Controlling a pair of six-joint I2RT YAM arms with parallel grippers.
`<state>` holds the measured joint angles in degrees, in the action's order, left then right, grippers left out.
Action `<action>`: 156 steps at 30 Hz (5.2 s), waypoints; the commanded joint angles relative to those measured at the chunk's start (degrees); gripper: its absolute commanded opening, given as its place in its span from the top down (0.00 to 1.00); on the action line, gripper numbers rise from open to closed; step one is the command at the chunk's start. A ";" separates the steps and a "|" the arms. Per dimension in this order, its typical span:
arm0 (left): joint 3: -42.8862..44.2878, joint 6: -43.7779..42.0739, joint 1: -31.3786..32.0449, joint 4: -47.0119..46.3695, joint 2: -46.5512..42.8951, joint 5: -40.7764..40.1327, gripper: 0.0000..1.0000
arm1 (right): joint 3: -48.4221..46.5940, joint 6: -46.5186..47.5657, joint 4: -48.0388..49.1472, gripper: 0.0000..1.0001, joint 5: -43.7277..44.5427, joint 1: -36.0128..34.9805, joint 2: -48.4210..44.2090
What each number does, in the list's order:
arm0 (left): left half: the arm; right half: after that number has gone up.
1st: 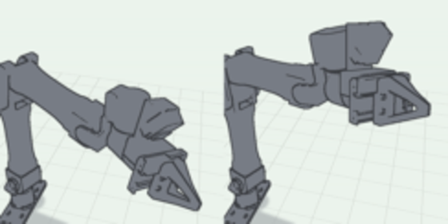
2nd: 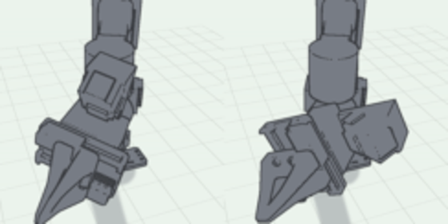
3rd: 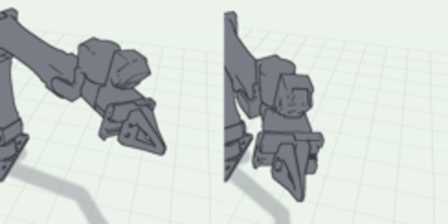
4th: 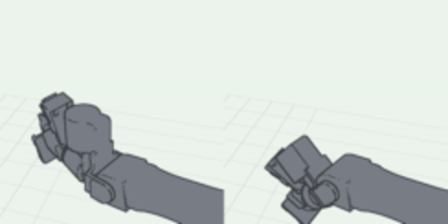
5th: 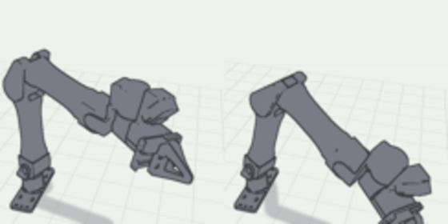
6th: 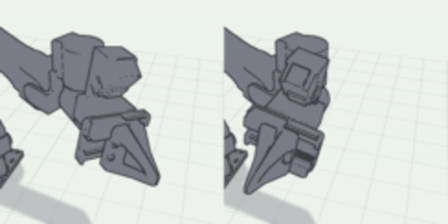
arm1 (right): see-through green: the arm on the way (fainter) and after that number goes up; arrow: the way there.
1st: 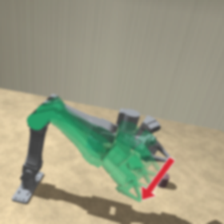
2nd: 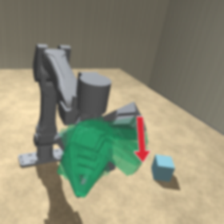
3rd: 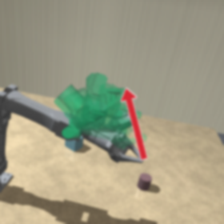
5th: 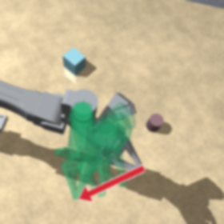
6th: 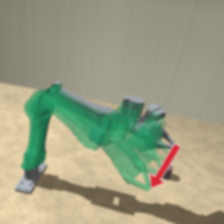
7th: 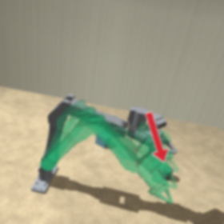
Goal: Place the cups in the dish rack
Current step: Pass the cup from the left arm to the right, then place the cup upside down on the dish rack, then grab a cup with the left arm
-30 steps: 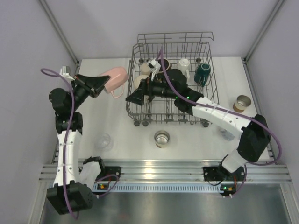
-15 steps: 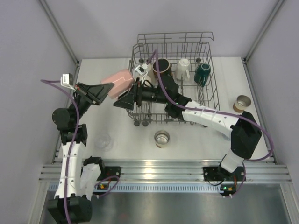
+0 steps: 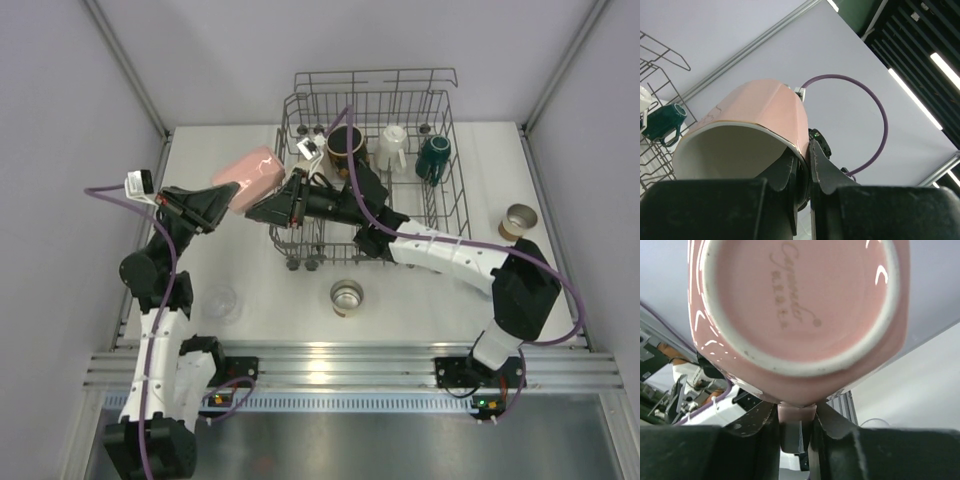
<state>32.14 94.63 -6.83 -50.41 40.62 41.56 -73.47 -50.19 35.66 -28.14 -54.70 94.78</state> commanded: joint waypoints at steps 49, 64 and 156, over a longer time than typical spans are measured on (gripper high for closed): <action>-1.55 -17.73 1.21 13.15 -2.04 1.59 0.02 | 10.63 42.89 -35.48 1.00 27.88 32.28 -18.94; -1.47 -19.57 1.21 15.52 -2.39 0.80 0.02 | 5.27 53.26 -35.13 1.00 24.72 37.12 -7.77; 22.88 -56.15 1.21 95.67 10.70 -50.62 0.02 | 25.75 24.53 -31.27 0.00 12.67 38.17 -38.00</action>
<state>54.41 35.57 -5.82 42.76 50.37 -7.25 -47.22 -25.30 0.56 -14.94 -15.73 58.43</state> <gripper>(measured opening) 0.982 0.993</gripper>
